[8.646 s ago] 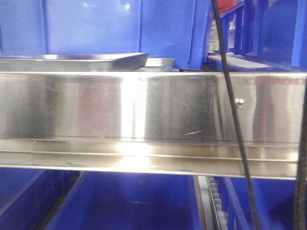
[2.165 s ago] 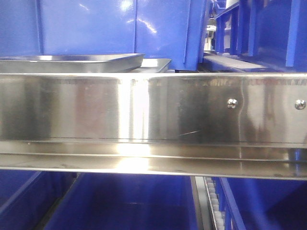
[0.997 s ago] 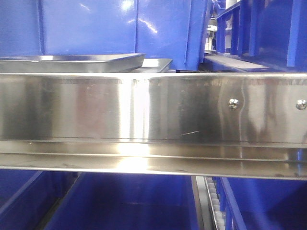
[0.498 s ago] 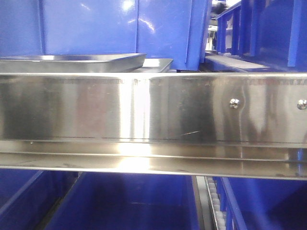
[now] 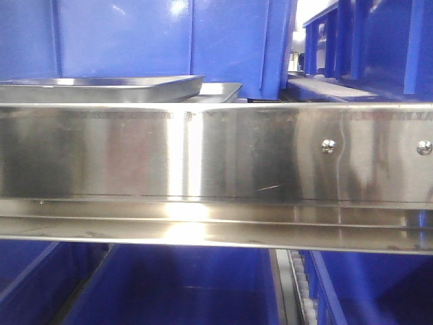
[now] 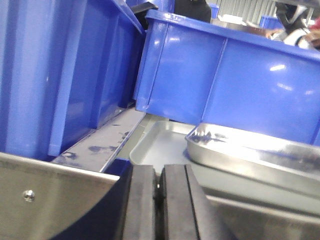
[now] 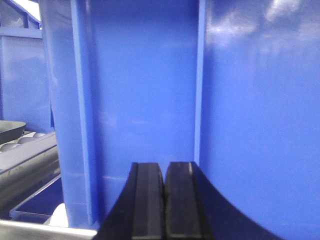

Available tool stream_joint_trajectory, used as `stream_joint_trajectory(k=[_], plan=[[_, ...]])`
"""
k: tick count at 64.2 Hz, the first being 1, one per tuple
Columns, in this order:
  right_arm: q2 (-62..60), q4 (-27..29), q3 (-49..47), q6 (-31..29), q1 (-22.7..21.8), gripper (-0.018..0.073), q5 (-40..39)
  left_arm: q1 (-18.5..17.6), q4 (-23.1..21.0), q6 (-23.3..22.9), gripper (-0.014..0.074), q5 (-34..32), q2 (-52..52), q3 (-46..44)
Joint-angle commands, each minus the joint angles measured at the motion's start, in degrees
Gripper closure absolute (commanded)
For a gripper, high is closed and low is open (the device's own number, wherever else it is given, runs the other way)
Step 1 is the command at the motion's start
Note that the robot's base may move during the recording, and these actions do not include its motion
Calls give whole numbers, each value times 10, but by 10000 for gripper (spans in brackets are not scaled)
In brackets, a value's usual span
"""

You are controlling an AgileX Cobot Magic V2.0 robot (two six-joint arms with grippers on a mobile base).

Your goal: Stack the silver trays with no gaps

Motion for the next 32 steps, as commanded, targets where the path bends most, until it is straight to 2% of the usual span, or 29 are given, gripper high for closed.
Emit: stream_joint_trajectory(k=[1,7,15,21,32], plan=[[-2,3,0,-4,-2,637,-13,0,-11,56,612,6,-2,-1],[-2,3,0,-4,-2,637,-13,0,-28,119,612,13,-2,-1],[-2,3,0,-4,-2,637,-13,0,-28,163,612,11,-2,-1],[-2,3,0,-4,-2,637,-13,0,-28,186,612,-4,-2,-1],[-2,3,0,-4,-2,637,-13,0,-28,190,612,-35,-2,-1]])
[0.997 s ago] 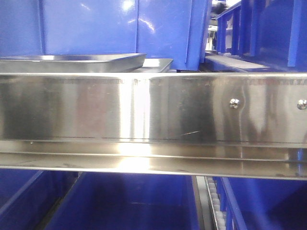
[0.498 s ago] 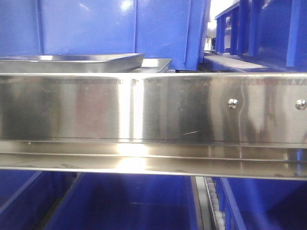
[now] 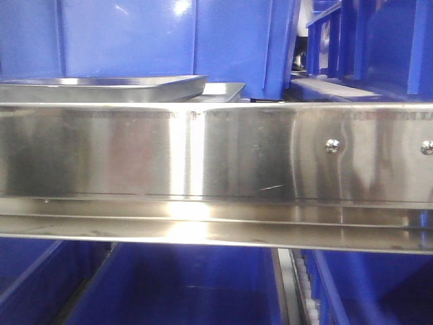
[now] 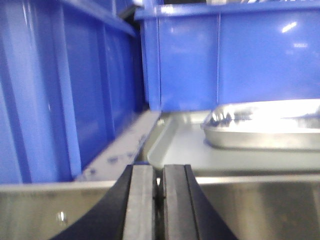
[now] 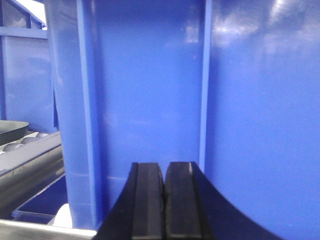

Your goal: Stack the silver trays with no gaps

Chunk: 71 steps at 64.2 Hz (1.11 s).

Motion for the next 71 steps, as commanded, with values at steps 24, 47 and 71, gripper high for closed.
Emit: stream_joint_trajectory(k=[24,47,71], plan=[[-2,3,0,-4,-2,637,-12,0,-55,7,612,-25,-2,-1],[-2,3,0,-4,-2,637,-12,-6,-42,7,612,-25,-2,-1],[-2,3,0,-4,-2,637,-12,-2,-36,7,612,-25,-2,-1]])
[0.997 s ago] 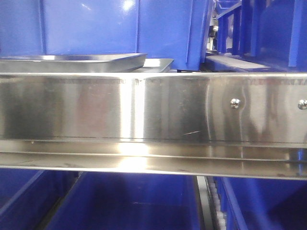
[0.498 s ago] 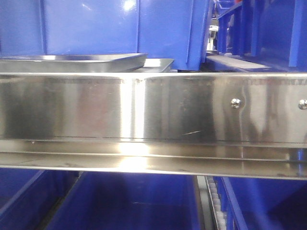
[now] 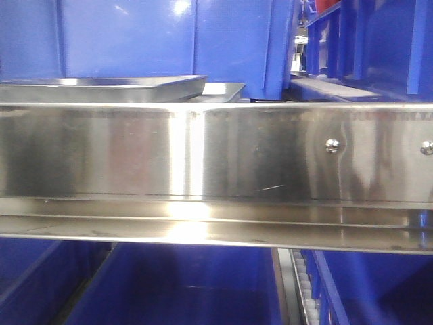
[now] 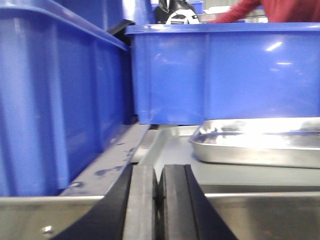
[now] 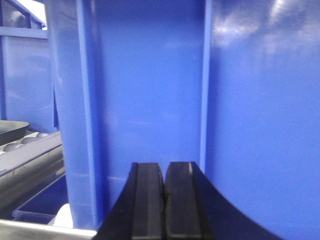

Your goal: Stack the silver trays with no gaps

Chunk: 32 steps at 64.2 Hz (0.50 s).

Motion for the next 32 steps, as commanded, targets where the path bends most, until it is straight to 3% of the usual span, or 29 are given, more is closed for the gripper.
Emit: stream_joint_trajectory(k=[1,32], plan=[[-2,3,0,-4,-2,637,-12,12,0,0,612,-13,-2,-1],[-2,3,0,-4,-2,637,-12,13,0,0,612,-13,-2,-1]])
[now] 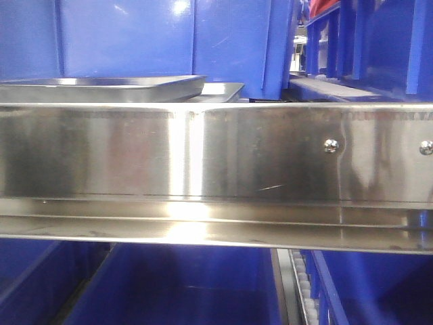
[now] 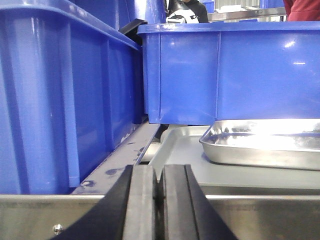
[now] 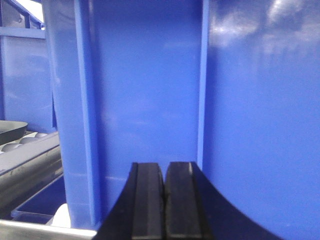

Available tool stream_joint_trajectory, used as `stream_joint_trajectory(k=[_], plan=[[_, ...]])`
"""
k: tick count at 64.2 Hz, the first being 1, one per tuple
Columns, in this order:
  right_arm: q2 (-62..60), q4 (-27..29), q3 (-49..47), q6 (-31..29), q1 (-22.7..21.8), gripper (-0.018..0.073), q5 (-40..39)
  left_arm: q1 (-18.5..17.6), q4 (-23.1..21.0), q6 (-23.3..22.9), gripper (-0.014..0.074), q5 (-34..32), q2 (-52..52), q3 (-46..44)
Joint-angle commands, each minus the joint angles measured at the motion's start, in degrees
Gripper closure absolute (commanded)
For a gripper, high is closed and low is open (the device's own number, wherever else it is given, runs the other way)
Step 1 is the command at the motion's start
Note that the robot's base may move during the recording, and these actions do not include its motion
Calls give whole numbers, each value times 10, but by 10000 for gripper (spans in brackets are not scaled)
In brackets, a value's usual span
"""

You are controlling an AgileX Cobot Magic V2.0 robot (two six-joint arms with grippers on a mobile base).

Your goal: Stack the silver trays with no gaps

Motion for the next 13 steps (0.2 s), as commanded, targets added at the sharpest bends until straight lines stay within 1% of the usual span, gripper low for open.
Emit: stream_joint_trajectory(k=[1,13], plan=[[-2,3,0,-4,-2,637,-12,0,0,0,612,-13,-2,-1],[-2,3,0,-4,-2,637,-12,0,0,0,612,-13,-2,-1]])
